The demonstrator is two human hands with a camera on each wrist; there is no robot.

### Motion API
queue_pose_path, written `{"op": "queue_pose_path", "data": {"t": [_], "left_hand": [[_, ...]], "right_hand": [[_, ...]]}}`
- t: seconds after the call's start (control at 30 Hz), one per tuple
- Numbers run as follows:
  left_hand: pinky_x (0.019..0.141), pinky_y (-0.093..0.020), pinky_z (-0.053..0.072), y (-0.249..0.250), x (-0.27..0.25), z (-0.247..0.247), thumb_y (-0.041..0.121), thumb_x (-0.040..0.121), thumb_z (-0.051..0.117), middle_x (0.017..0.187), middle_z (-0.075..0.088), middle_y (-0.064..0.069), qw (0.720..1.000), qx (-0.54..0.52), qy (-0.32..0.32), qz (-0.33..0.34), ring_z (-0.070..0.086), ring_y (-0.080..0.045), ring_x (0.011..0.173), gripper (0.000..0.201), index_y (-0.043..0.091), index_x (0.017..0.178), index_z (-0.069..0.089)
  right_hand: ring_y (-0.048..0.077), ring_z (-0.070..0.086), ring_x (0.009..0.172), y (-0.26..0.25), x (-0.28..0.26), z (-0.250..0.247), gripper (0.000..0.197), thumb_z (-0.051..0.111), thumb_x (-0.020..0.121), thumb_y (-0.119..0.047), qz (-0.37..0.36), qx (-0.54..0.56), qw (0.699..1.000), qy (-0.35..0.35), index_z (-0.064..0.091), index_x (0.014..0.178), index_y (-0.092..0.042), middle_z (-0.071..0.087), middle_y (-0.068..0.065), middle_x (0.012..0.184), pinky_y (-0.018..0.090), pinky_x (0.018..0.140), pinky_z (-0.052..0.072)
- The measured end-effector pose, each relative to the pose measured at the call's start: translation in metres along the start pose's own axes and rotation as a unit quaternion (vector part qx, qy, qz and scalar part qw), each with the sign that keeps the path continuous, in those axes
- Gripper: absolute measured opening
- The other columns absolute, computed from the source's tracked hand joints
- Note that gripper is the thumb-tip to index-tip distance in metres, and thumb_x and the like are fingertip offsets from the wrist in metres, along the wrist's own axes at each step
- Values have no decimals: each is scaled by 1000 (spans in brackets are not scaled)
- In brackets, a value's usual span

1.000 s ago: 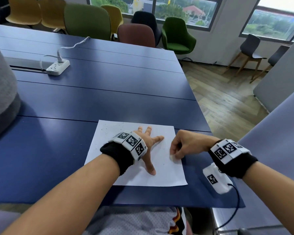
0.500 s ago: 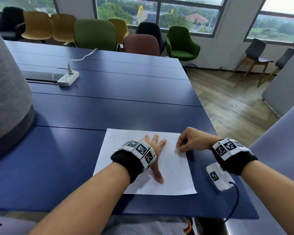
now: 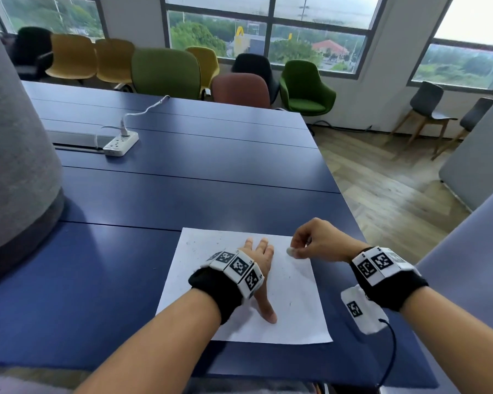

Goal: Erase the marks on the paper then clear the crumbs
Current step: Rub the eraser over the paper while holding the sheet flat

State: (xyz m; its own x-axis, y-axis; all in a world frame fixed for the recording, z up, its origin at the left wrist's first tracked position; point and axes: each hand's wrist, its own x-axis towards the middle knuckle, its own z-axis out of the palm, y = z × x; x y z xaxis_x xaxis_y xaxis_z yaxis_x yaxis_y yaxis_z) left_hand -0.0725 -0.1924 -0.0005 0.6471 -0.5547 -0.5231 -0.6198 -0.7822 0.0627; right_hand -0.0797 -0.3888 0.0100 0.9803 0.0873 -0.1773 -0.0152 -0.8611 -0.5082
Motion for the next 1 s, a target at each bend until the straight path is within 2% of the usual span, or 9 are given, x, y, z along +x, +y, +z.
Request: {"op": "queue_pose_path", "data": {"t": [0.1,0.23,0.33,0.4,0.47,0.6,0.73,0.9,1.0], "left_hand": [[121,-52,17,-2,1,1,64,56,87,165,-18,2,1000,-9,0,0,-14,-28,151,151,16,156,-15],[121,-51,16,-2,1,3,63,55,88,165,-17,2,1000,-14,5,2,-14,-27,151,151,16,156,-15],[122,-50,15,-2,1,3,62,57,87,165,-18,2,1000,-17,5,4,-15,-27,151,151,15,156,-16],[122,-51,16,-2,2,4,62,56,87,165,-18,1,1000,-21,9,5,-14,-28,151,151,15,156,-15],[121,-52,17,-2,3,5,63,55,88,165,-17,1,1000,-22,10,4,-14,-28,151,151,15,156,-14],[121,-53,17,-2,2,4,62,57,87,165,-19,0,1000,-13,6,4,-15,-29,151,151,14,156,-17],[120,-56,16,-2,3,3,62,57,87,164,-20,0,1000,-17,4,3,-16,-29,151,151,14,156,-17],[118,-60,22,-4,6,5,64,52,88,165,-19,2,1000,-17,4,2,-15,-29,151,153,16,156,-14],[115,-61,26,-6,4,5,64,51,88,165,-17,3,1000,-16,14,5,-11,-27,152,151,17,157,-9]], "right_hand": [[9,62,62,0,5,3,18,74,80,-26,1,-15,995,102,71,70,-12,70,-2,69,22,62,50],[14,66,70,-3,5,7,17,72,80,-27,20,-104,994,27,74,72,-13,71,-5,71,35,70,58],[13,65,66,-2,7,5,21,70,83,-28,21,-102,991,82,70,65,-17,67,-8,65,32,66,57],[16,66,65,-3,6,4,21,70,82,-25,29,-113,992,53,68,63,-18,66,-7,65,35,66,58],[16,65,63,-3,4,3,19,72,81,-24,32,-108,993,36,71,65,-13,68,-5,64,32,63,57],[13,64,61,0,3,4,23,72,82,-22,31,-98,991,80,69,61,-12,67,-5,63,28,62,54],[0,52,43,7,7,-3,40,71,84,-22,50,-68,994,73,59,47,-18,57,-8,48,7,46,37],[6,59,56,22,15,-26,29,67,85,-22,126,-77,986,76,73,65,-2,72,7,65,5,46,35],[18,67,80,24,17,-24,19,66,85,-23,154,-127,978,57,74,84,-5,74,7,87,19,67,50]]}}
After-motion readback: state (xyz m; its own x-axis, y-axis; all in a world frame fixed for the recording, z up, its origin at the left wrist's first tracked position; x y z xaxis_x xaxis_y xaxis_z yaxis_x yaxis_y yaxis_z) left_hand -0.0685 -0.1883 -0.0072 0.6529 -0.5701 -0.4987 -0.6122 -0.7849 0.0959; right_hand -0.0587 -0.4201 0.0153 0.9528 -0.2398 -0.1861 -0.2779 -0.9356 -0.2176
